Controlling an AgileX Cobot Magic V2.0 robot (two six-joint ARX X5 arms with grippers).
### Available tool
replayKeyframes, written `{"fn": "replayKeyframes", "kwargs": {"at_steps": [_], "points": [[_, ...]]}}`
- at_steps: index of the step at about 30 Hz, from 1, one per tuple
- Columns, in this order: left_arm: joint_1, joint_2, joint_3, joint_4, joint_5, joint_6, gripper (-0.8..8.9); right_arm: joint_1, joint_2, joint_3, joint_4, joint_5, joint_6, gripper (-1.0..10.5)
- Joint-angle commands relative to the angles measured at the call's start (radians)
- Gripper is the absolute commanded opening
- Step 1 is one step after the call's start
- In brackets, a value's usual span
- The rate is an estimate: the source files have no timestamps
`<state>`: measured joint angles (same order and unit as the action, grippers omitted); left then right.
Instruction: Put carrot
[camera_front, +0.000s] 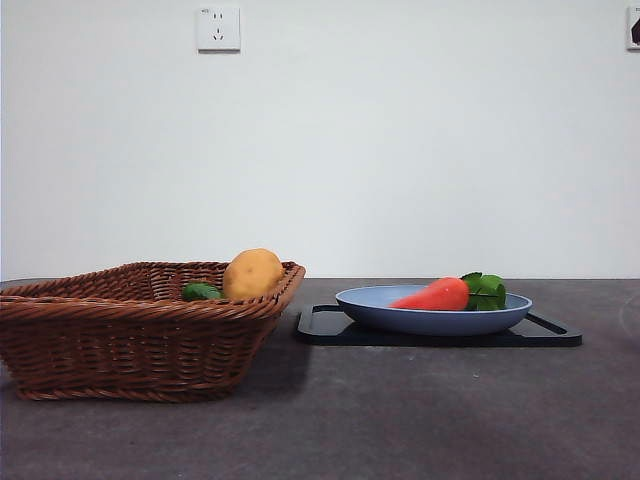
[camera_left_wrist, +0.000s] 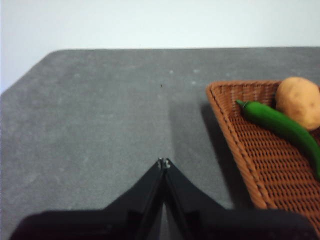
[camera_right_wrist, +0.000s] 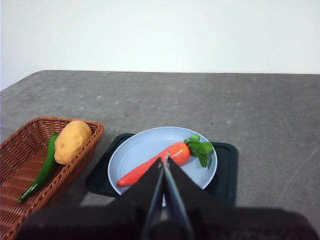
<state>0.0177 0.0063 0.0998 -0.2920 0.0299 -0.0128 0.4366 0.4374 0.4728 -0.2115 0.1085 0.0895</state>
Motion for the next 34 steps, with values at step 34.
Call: {"fn": "replayKeyframes", "kwargs": {"at_steps": [34], "points": [[0.003, -0.004, -0.082, 0.097, 0.003, -0.021, 0.06, 0.003, -0.001, 0.006, 0.006, 0.003, -0.001, 0.1]]}}
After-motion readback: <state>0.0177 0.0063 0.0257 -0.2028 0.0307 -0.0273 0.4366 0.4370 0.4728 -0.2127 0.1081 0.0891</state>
